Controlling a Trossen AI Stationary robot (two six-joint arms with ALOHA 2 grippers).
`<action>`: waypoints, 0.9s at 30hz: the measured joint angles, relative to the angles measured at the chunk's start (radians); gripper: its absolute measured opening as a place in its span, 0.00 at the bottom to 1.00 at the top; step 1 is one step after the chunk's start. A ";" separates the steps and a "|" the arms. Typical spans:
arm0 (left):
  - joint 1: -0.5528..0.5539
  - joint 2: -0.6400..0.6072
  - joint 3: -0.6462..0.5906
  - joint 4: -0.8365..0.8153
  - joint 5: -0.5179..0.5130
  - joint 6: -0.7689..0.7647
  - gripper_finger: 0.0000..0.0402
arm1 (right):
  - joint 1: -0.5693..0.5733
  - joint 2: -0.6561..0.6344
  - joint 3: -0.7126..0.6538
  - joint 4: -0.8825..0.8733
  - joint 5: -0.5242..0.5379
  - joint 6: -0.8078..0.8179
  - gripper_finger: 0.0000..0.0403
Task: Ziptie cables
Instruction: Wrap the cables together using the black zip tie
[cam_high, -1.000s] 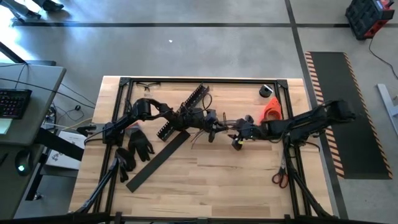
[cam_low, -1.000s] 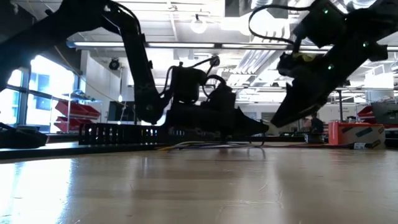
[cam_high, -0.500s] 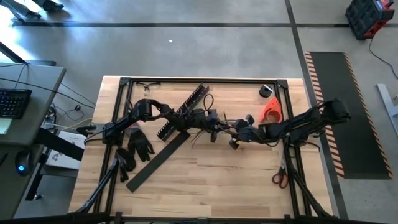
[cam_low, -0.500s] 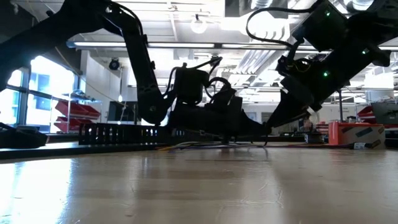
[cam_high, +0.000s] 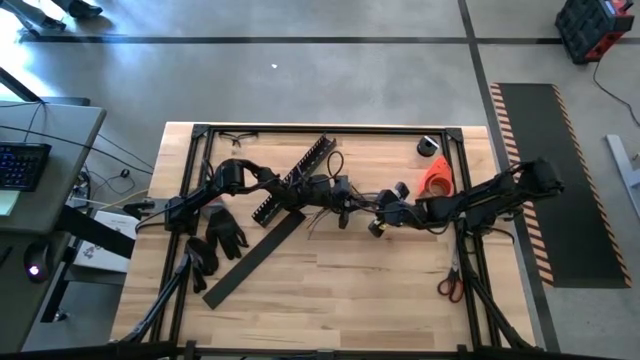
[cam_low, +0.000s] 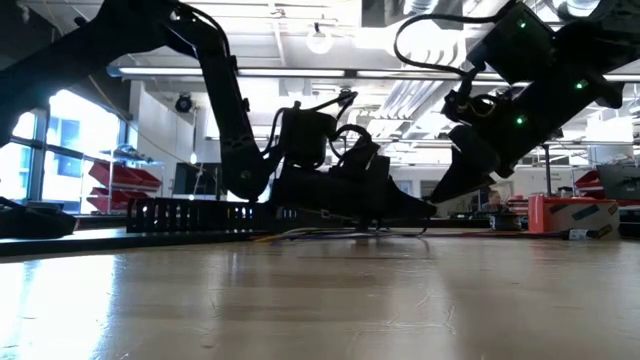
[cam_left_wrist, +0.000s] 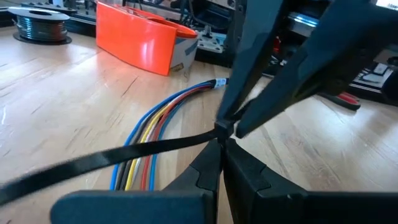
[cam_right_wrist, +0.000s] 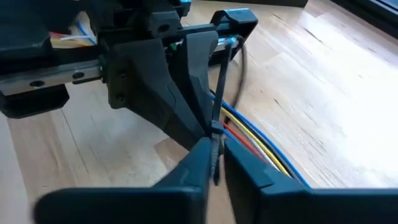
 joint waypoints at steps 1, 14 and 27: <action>0.000 0.000 0.000 0.000 0.000 0.000 0.00 | 0.000 0.000 0.000 -0.002 0.000 0.000 0.02; 0.049 -0.016 0.000 0.003 0.201 -0.038 0.21 | 0.000 0.000 0.000 -0.041 0.098 -0.011 0.00; 0.070 -0.016 -0.002 0.081 0.304 -0.010 0.32 | 0.000 0.000 0.000 -0.040 0.147 -0.285 0.00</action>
